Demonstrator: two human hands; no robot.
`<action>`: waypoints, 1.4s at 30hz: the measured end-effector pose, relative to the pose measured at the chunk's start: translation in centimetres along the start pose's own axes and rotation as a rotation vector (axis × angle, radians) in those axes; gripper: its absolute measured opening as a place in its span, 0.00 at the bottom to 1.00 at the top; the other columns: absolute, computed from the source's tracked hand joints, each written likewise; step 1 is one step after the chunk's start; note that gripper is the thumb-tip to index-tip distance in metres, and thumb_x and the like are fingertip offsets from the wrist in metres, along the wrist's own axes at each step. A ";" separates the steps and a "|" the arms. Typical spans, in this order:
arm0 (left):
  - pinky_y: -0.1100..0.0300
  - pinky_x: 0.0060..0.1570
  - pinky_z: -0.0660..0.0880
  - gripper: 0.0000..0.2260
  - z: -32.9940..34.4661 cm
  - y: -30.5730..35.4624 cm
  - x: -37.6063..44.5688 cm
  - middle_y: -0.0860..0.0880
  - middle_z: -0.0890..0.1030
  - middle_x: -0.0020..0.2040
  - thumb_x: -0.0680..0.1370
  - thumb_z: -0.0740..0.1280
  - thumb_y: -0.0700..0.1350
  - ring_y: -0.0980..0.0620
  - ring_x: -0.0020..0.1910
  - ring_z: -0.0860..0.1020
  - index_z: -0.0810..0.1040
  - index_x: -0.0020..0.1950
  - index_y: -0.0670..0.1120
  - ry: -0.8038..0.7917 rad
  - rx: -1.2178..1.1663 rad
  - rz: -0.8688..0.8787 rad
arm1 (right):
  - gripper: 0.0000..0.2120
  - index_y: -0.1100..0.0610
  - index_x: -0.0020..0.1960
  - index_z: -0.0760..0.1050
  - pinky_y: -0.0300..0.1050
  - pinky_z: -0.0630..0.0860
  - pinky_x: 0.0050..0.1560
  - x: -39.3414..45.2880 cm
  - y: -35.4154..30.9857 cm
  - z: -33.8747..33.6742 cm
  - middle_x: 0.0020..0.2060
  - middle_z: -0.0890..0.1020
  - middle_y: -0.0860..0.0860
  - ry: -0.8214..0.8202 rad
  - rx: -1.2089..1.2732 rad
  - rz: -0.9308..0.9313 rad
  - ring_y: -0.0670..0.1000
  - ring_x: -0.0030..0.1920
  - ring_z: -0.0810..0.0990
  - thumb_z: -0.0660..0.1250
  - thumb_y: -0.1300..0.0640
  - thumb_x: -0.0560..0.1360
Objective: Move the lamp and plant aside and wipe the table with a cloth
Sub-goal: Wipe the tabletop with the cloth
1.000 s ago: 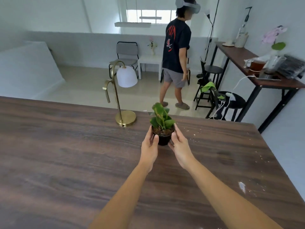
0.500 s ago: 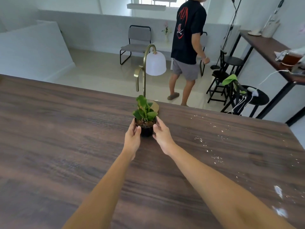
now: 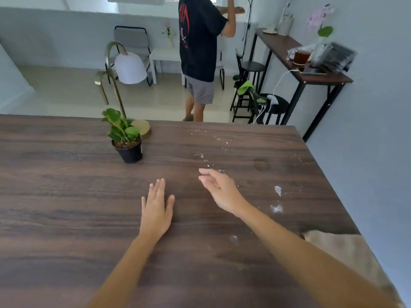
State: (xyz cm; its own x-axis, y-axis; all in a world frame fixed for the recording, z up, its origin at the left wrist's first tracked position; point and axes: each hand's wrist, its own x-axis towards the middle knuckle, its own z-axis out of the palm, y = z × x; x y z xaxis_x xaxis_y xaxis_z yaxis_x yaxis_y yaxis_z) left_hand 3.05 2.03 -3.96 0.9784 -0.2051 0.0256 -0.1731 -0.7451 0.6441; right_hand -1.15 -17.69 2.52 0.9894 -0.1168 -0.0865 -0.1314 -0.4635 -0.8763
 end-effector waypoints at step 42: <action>0.38 0.73 0.42 0.30 3.2 0.5 -4.8 0.48 0.45 0.80 0.79 0.42 0.62 0.44 0.78 0.42 0.45 0.78 0.51 -0.115 0.529 0.009 | 0.35 0.39 0.78 0.43 0.80 0.36 0.66 -7.7 9.2 -0.3 0.80 0.43 0.55 0.194 -0.803 0.396 0.69 0.77 0.40 0.42 0.28 0.75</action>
State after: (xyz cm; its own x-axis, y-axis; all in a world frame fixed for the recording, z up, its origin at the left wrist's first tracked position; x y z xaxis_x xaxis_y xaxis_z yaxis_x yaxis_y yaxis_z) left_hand -2.09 0.59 -6.23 0.9631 -0.2589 -0.0737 -0.2437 -0.9548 0.1703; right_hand -9.96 -21.34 -4.73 0.8443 -0.5095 -0.1659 -0.5348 -0.8210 -0.2002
